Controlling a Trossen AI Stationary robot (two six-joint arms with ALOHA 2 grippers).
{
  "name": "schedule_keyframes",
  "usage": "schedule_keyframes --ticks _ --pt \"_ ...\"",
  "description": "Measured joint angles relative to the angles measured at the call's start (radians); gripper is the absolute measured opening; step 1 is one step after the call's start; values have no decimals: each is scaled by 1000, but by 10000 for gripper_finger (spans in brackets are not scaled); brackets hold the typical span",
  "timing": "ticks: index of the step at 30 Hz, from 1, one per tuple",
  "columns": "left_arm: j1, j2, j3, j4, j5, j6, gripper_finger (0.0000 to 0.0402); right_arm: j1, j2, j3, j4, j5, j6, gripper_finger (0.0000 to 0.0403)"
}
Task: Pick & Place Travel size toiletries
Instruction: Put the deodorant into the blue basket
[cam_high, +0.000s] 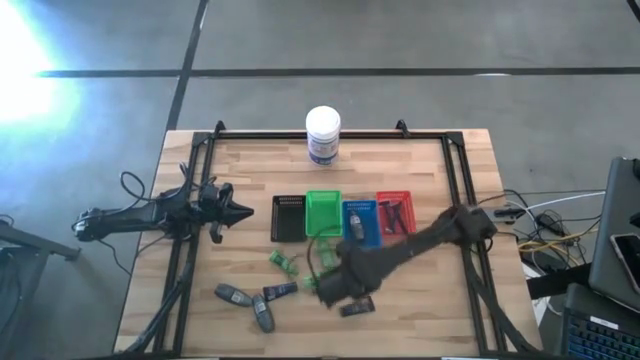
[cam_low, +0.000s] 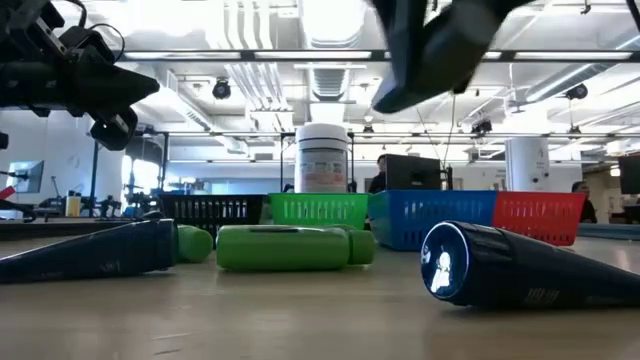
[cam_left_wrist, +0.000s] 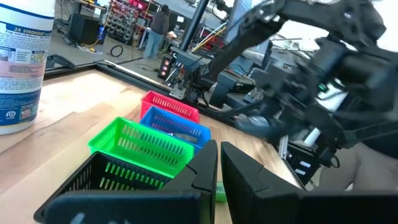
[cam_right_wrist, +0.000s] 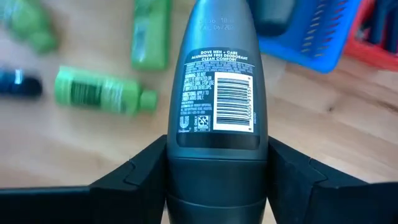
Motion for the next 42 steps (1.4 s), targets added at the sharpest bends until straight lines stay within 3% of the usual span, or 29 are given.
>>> schedule_keyframes --ticks 4,9,15,19,24,35,42 --pt "0 0 0 -1 0 0 26 -84 -90 -154 54 -16 12 200" --pt "0 4 0 -2 -4 0 26 -219 -210 -378 144 -58 -123 202" --pt "0 10 0 -2 -8 0 26 -369 -312 -660 369 -164 -262 203" --pt "0 10 0 -2 -9 0 26 -410 -331 -752 488 -186 -278 204" --pt "0 10 0 -2 -10 0 26 -418 -325 -776 524 -186 -288 216" --pt "0 10 0 -1 -11 0 26 -403 -325 -746 429 -102 -307 320" --pt "0 10 0 -4 -12 0 26 -351 -334 -664 417 -72 -341 356"
